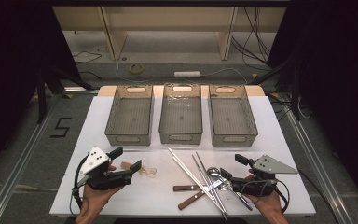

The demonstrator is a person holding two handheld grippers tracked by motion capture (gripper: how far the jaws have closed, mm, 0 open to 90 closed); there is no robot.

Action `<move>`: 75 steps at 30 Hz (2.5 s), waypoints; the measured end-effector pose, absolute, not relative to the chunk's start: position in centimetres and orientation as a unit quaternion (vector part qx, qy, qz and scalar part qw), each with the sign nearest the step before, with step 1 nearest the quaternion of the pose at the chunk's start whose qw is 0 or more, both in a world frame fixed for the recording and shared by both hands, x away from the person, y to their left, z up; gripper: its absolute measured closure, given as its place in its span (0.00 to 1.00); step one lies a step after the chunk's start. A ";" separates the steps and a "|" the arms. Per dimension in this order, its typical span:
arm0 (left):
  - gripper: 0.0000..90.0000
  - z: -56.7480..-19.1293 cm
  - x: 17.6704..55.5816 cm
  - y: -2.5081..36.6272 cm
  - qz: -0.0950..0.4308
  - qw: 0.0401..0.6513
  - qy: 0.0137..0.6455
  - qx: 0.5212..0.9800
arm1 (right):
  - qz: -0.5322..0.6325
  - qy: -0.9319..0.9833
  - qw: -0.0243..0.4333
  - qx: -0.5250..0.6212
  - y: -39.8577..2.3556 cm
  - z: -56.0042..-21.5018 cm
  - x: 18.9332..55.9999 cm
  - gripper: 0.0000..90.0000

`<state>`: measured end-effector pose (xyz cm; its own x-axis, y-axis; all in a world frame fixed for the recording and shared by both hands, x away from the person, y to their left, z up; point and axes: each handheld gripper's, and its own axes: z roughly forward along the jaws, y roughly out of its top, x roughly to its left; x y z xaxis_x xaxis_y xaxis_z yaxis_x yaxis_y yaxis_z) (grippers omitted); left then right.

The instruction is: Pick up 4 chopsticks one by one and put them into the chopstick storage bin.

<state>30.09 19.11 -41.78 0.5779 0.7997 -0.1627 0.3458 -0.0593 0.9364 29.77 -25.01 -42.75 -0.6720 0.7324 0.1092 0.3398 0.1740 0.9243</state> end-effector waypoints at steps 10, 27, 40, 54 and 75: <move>0.17 -41.8 30.1 19.1 0.207 0.550 0.411 0.697 | 0.504 0.765 0.173 0.362 -24.7 -42.3 30.2 0.35; 0.17 -41.8 30.1 19.1 0.208 0.549 0.413 0.696 | 0.378 0.852 0.078 0.353 -20.6 -42.6 32.3 0.55; 0.17 -41.8 30.1 19.1 0.209 0.548 0.411 0.698 | 0.312 0.886 0.036 0.342 -16.6 -44.5 35.2 0.69; 0.17 -41.8 30.1 19.1 0.209 0.547 0.410 0.699 | 0.273 0.900 0.018 0.338 -14.8 -45.7 36.3 0.77; 0.17 -41.7 30.1 19.2 0.207 0.552 0.410 0.696 | 0.240 0.906 0.006 0.348 -13.4 -46.9 36.7 0.89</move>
